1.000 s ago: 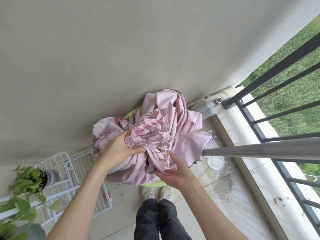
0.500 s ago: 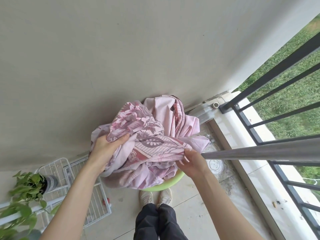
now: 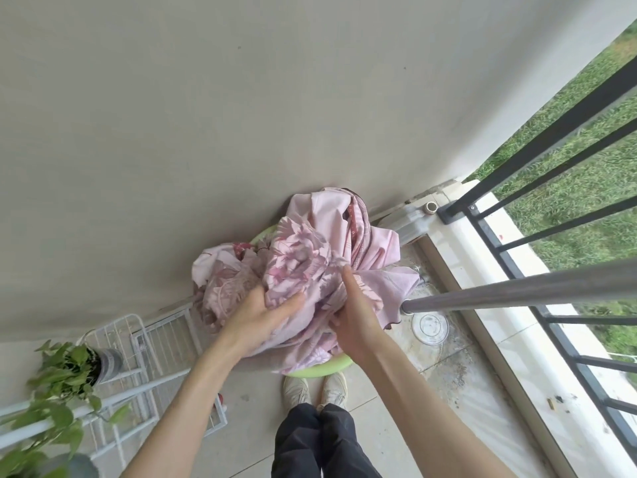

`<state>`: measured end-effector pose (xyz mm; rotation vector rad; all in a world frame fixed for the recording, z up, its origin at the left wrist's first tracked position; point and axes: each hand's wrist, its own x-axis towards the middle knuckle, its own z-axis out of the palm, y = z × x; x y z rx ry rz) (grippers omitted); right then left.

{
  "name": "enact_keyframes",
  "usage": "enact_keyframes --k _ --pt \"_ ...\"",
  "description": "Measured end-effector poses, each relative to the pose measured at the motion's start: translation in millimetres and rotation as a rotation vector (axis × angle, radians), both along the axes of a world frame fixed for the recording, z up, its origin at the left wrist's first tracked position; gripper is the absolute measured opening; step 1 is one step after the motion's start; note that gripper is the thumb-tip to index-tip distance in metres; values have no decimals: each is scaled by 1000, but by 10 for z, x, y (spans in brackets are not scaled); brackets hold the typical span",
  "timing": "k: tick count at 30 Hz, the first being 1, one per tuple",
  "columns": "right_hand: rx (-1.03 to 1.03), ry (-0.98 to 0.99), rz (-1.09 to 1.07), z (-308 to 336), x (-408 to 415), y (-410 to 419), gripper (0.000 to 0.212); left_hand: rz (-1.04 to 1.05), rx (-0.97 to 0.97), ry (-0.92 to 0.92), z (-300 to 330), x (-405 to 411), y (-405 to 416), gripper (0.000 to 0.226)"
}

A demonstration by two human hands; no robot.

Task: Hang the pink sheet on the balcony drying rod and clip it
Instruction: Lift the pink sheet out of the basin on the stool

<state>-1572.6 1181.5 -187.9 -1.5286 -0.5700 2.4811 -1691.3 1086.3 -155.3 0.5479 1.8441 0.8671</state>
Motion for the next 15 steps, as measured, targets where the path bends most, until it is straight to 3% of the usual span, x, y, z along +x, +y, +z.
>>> enact_keyframes --k 3,6,8,12,15 --pt "113 112 -78 128 81 20 43 -317 -57 224 45 122 76 76" --pt "107 244 -153 215 257 -13 58 -579 -168 509 84 257 198 81" --pt "103 246 -108 235 347 -37 62 -701 -188 602 137 387 261 83" --pt "124 221 -57 267 478 -72 47 -852 -186 664 210 591 253 91" --pt "65 171 -71 243 546 -68 40 -884 -140 471 169 593 171 90"
